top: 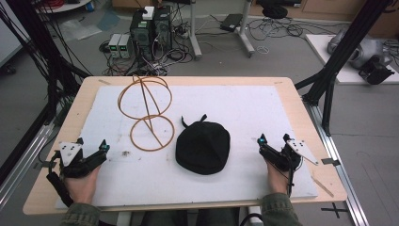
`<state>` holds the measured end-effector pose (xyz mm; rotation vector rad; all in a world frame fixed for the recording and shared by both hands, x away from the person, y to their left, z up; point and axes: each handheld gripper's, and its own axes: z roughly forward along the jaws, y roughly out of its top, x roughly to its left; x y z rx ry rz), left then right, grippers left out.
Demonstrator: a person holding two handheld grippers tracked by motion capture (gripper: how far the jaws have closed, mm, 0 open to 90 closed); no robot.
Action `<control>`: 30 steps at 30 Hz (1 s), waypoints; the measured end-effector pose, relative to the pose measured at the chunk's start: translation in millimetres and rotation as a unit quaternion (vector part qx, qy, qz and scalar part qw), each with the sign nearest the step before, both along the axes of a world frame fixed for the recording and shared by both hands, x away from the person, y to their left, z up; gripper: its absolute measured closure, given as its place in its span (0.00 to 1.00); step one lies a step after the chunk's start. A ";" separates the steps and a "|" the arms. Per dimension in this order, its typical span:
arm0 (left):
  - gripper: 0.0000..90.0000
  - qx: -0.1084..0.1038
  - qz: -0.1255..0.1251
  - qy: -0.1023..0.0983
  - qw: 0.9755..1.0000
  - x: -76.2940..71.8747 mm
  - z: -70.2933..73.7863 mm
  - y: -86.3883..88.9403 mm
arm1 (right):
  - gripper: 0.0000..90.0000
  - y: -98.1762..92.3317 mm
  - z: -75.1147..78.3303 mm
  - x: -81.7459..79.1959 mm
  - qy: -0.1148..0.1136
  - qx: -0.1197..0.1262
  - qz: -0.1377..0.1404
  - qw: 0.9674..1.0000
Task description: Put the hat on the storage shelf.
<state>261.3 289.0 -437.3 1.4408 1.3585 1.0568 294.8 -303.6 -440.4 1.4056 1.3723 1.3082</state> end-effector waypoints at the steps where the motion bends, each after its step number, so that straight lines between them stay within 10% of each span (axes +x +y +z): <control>1: 0.24 0.000 0.000 0.000 1.000 0.0 0.0 0.0 | 0.08 -0.1 -0.2 -0.2 0.001 0.002 -0.001 1.000; 30: 0.24 -0.008 0.004 0.001 1.000 2.2 -1.1 1.0 | 0.08 -4.3 -1.2 -0.5 0.004 0.004 -0.003 1.000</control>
